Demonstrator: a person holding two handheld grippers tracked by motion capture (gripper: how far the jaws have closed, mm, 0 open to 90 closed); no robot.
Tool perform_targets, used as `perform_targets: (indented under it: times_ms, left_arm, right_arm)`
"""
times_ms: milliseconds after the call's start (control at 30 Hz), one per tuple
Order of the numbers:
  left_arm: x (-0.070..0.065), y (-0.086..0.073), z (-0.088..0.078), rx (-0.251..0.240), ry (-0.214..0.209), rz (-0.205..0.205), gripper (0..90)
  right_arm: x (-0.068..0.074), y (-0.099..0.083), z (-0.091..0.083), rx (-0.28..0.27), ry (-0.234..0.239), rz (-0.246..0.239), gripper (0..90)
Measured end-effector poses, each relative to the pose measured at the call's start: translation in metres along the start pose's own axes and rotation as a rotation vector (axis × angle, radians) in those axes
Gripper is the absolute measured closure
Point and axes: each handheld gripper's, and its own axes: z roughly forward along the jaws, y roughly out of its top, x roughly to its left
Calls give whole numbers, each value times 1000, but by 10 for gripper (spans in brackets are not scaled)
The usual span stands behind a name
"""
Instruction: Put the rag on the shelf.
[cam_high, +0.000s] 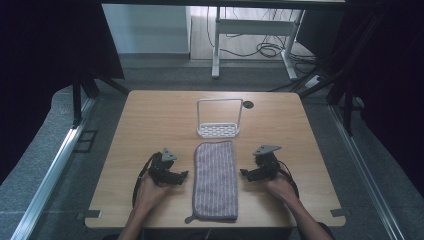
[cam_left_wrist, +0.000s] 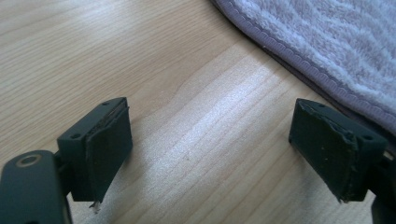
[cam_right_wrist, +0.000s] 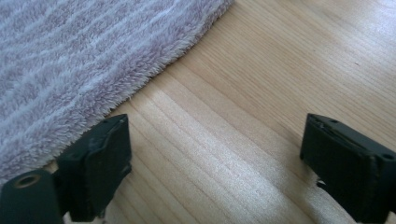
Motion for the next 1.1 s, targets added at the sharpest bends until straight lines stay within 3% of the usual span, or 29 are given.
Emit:
perform_targets:
  times_ms: [167,367,567,733,1000,1100]
  left_arm:
    - [2,6,0,13,-6,-1,131]
    - [4,21,-1,-25,-54,-11,131]
    - [3,39,7,-28,-80,16,158]
    - [4,58,19,-47,-58,33,195]
    - [6,73,42,-40,-32,71,288]
    - [8,74,50,-34,-27,61,289]
  right_arm:
    - [0,5,-2,6,36,29,132]
    - [1,21,-6,-10,45,43,135]
    - [0,38,-3,-6,59,41,136]
    - [-3,50,6,-19,46,54,205]
    - [-5,64,26,-15,40,80,344]
    - [-5,66,36,-1,32,83,372]
